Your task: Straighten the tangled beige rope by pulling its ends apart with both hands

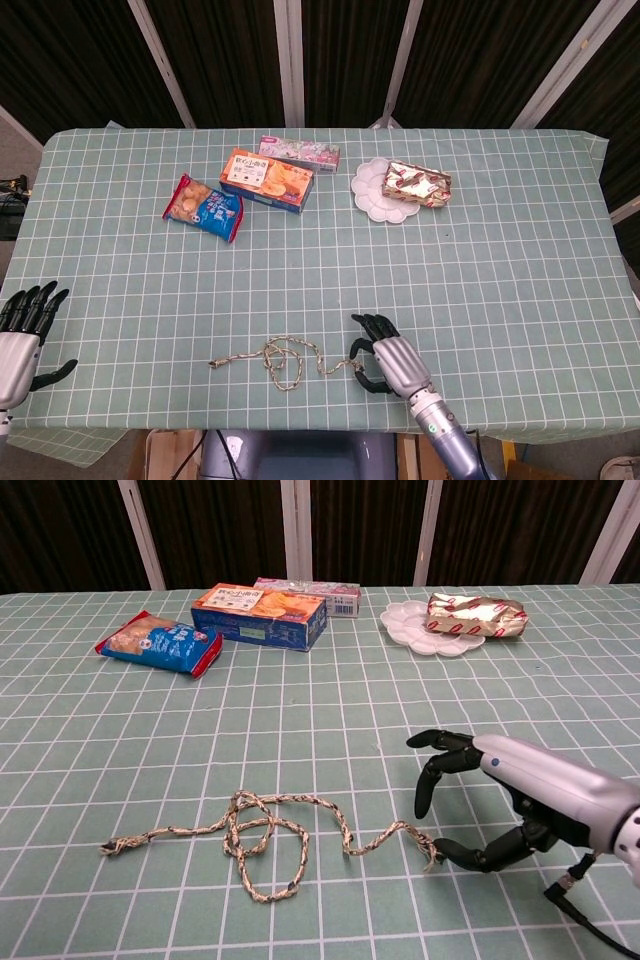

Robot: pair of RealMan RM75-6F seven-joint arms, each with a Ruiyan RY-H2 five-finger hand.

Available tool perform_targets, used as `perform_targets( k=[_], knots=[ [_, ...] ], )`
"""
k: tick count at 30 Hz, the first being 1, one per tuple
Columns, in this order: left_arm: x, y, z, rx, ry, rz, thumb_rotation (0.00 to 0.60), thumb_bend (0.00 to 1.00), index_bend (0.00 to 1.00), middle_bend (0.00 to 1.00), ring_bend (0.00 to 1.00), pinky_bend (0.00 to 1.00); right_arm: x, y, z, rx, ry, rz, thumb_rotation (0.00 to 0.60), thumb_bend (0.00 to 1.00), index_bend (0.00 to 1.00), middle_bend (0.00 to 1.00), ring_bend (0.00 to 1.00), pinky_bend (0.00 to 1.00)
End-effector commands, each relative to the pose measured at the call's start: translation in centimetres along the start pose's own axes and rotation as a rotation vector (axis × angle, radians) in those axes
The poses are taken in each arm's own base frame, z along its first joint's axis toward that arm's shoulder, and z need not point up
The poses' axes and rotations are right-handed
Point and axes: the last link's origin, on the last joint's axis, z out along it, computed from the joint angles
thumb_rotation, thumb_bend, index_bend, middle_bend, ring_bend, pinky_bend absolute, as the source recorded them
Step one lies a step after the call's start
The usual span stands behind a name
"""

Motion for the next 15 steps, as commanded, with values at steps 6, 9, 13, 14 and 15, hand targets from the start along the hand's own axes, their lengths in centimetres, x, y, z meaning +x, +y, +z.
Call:
perform_targets(
  k=[6, 9, 13, 14, 15],
  knots=[
    [0.0, -0.1, 0.1, 0.001, -0.003, -0.004, 0.6, 0.03, 0.0, 0.0, 0.0, 0.0, -1.0, -0.3, 0.9, -0.008, 0.002, 0.013, 0.6, 0.39, 0.5, 0.11, 0.0, 0.0],
    [-0.1, 0.0, 0.1, -0.001, -0.005, -0.004, 0.6, 0.03, 0.0, 0.0, 0.0, 0.0, -1.2, -0.4, 1.2, -0.013, 0.006, 0.021, 0.6, 0.39, 0.51, 0.12, 0.0, 0.0],
    [-0.1, -0.1, 0.2, 0.002, -0.006, -0.005, 0.6, 0.03, 0.0, 0.0, 0.0, 0.0, -1.4, -0.5, 1.4, -0.016, 0.009, 0.026, 0.6, 0.39, 0.51, 0.12, 0.0, 0.0],
    [-0.1, -0.1, 0.2, 0.002, -0.006, -0.006, 0.6, 0.03, 0.0, 0.0, 0.0, 0.0, -1.4, -0.5, 1.5, -0.016, 0.009, 0.026, 0.6, 0.39, 0.51, 0.12, 0.0, 0.0],
    [-0.1, -0.1, 0.2, 0.003, -0.007, -0.007, 0.6, 0.03, 0.0, 0.0, 0.0, 0.0, -1.5, -0.5, 1.5, -0.018, 0.009, 0.027, 0.6, 0.39, 0.51, 0.12, 0.0, 0.0]
  ],
)
